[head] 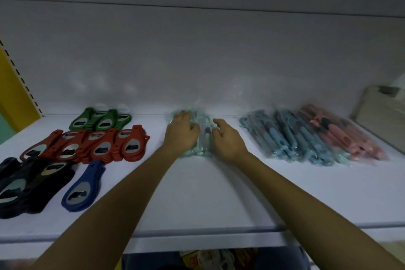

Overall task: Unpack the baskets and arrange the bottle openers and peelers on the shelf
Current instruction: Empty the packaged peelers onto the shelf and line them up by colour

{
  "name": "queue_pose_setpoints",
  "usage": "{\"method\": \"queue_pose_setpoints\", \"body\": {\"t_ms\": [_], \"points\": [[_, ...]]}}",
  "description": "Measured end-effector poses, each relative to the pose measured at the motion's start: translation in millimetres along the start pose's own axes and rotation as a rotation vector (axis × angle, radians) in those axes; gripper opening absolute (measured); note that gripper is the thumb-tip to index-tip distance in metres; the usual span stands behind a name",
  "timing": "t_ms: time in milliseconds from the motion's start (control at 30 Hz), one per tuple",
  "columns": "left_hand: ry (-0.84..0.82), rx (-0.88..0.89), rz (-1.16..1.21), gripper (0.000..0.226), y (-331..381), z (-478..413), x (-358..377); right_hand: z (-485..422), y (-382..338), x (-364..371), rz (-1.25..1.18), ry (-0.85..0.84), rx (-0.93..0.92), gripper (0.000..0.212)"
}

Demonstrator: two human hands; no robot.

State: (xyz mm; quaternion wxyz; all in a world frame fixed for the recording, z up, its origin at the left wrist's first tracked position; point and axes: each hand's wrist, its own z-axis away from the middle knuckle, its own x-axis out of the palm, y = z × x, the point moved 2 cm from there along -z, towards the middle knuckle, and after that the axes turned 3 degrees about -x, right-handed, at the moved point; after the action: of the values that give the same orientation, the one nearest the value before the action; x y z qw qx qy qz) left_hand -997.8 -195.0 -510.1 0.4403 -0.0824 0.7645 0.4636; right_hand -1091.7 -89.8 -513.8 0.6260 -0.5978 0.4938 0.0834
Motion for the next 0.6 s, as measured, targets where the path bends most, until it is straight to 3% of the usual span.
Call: {"method": "queue_pose_setpoints", "body": {"t_ms": [67,167,267,367,500,600], "points": [[-0.01,0.027,-0.063,0.041,5,0,-2,8,4,-1,0.035,-0.036,0.044,0.042],[0.005,0.072,-0.158,0.044,7,-2,-11,11,-4,-3,-0.053,0.078,0.041,0.04],[-0.014,0.108,-0.199,0.041,8,5,-20,9,-18,0,0.029,0.149,0.062,0.038],[0.025,0.176,-0.22,0.037,9,8,-48,5,-42,-1,0.112,0.314,-0.177,0.035],[0.089,0.218,-0.358,0.037,-5,2,-106,-15,-84,23,0.352,0.059,-0.463,0.034],[-0.018,0.096,-0.461,0.049,-32,7,-126,-29,-106,54,0.581,-0.135,-0.54,0.031]]}}
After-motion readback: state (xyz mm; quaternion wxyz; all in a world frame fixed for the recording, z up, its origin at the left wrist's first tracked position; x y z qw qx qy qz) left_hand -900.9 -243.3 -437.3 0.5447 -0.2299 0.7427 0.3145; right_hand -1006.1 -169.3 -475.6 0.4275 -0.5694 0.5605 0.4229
